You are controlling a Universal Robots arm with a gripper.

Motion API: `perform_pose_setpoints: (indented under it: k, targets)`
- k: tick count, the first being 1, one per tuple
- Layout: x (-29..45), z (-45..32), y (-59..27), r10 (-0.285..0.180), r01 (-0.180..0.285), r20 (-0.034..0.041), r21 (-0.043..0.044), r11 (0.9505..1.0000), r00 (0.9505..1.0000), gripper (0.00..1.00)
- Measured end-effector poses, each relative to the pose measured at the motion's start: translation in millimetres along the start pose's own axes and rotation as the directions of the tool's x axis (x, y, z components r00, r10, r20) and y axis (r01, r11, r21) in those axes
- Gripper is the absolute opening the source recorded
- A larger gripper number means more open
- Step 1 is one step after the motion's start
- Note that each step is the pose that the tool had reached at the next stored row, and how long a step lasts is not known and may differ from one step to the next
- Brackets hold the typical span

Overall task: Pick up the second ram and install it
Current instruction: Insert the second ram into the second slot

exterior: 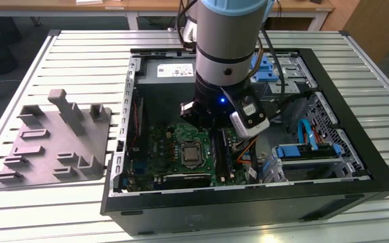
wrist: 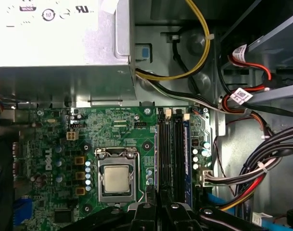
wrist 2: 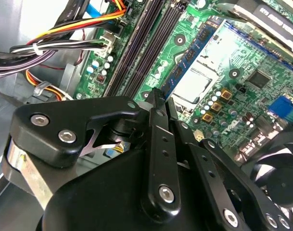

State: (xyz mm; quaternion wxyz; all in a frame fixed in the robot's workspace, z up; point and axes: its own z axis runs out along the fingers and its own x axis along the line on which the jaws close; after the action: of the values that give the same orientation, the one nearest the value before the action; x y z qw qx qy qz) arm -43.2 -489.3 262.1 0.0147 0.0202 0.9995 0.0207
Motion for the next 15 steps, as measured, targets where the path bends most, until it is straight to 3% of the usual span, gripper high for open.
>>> perform_pose_setpoints:
  k: [5,9,15]
  targets:
    - [-0.8,7.1,-0.3,0.0,0.0,-0.0003,-0.001,1.0,1.0,0.14]
    - [-3.2,10.3,-0.3,0.001,-0.001,-0.0005,-0.0063,1.0,1.0,0.14]
    - [-5.2,13.8,-0.4,0.001,-0.001,-0.0007,-0.0064,1.0,1.0,0.14]
